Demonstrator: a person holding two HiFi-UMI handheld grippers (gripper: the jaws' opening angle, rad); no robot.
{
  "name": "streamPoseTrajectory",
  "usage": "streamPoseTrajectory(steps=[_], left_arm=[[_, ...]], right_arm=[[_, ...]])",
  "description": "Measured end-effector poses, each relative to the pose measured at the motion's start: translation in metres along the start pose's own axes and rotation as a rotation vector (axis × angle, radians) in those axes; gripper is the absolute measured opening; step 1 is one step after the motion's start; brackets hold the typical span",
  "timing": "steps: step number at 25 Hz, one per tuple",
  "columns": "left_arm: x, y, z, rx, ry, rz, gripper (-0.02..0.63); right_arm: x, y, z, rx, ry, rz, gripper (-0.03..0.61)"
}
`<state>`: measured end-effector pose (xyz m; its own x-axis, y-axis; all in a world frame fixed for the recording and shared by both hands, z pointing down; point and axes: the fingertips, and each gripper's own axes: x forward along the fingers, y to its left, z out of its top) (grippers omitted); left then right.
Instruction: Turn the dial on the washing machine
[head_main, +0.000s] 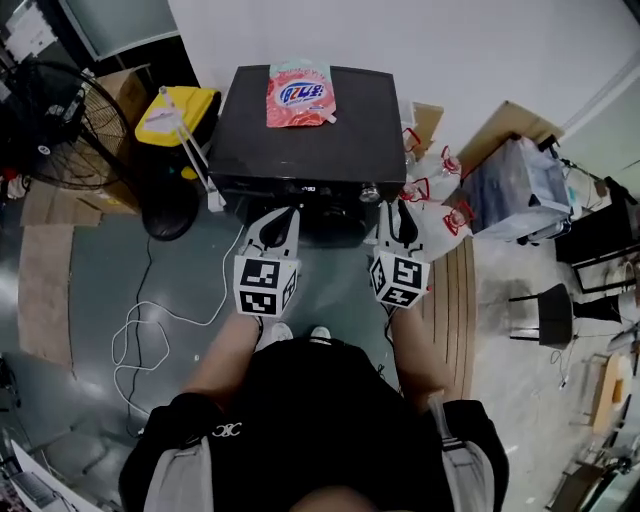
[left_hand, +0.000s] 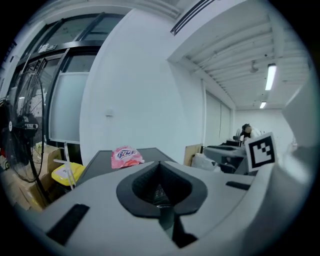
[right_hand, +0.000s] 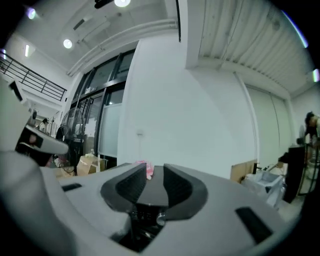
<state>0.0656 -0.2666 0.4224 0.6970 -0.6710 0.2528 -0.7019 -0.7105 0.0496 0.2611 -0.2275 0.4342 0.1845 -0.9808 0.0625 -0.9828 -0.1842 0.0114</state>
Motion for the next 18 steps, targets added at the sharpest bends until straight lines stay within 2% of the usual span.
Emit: streamPoseTrajectory(steps=[3,6,10,14,18], left_arm=[[0.002,-0.009,0.01,0.011,-0.023,-0.038,-0.005],[0.002,-0.018,0.015,0.019,-0.034,-0.072,-0.005],[0.004,-0.023,0.014,0.027,-0.035,-0.1,-0.005],[-0.001,-0.025,0.019,0.034,-0.045,-0.106,-0.005],[-0.007,-0.025,0.023,0.037,-0.056,-0.103,-0.005]], right_arm=[[-0.023,-0.004,0.029,0.0,-0.054,-0.052,0.003],[-0.037,0.002,0.041,0.002,-0.072,-0.047,0.0],[-0.046,0.017,0.033,0.019,-0.055,-0.02,-0.002],[-0.053,0.024,0.04,0.065,-0.058,-0.003,-0.002],[-0.058,0.028,0.059,0.044,-0.1,0.0,-0.002]])
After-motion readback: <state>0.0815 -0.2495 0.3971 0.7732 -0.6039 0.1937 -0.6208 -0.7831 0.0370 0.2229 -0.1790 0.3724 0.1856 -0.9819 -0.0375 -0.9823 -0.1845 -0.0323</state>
